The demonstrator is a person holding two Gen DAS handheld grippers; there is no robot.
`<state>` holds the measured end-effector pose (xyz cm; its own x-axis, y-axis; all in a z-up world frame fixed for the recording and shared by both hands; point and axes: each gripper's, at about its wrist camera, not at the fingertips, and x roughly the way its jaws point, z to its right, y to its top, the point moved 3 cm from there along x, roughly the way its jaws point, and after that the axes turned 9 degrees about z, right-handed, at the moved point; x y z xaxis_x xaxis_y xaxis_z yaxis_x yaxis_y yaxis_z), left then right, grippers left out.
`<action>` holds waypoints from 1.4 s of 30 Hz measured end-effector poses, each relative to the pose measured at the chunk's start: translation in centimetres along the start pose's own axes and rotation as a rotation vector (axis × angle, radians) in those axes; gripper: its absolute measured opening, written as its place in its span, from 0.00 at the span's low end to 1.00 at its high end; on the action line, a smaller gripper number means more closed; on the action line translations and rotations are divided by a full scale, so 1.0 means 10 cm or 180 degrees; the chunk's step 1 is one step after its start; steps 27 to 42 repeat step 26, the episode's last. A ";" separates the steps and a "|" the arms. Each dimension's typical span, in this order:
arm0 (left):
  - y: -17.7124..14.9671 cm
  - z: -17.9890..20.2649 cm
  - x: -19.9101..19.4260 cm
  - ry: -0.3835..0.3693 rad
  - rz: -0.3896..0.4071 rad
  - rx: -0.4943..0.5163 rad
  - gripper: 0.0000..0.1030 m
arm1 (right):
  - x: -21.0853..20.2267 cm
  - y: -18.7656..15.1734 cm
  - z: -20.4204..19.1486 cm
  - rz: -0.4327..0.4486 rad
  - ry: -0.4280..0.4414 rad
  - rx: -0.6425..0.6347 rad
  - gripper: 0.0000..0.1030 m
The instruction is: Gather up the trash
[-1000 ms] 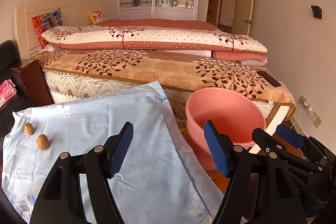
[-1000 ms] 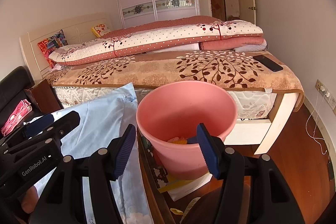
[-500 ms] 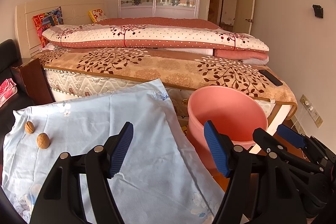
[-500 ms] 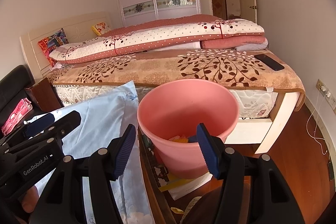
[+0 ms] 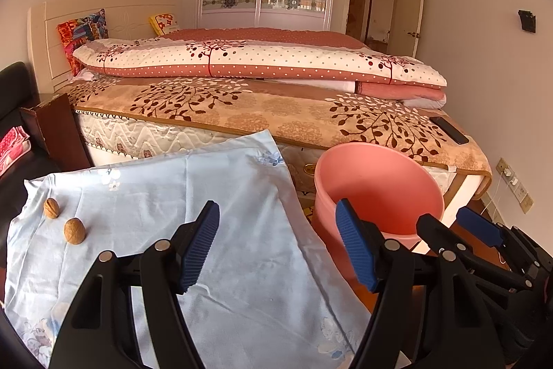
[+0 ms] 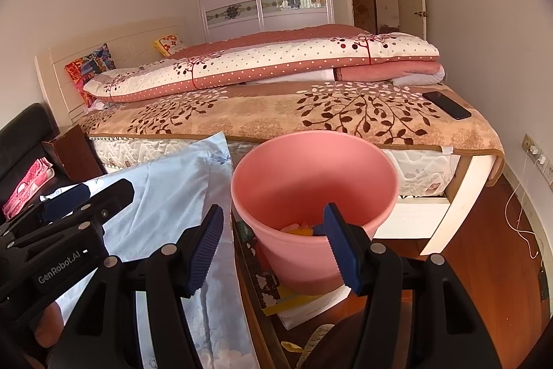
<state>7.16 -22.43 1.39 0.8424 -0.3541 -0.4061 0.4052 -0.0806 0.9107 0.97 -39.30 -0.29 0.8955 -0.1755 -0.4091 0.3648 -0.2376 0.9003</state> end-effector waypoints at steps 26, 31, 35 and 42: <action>-0.04 -0.15 0.05 0.0060 -0.0114 -0.0116 0.68 | 0.07 -0.02 -0.09 -0.0066 0.0039 -0.0072 0.58; -0.04 -0.15 0.05 0.0060 -0.0114 -0.0116 0.68 | 0.07 -0.02 -0.09 -0.0066 0.0039 -0.0072 0.58; -0.04 -0.15 0.05 0.0060 -0.0114 -0.0116 0.68 | 0.07 -0.02 -0.09 -0.0066 0.0039 -0.0072 0.58; -0.04 -0.15 0.05 0.0060 -0.0114 -0.0116 0.68 | 0.07 -0.02 -0.09 -0.0066 0.0039 -0.0072 0.58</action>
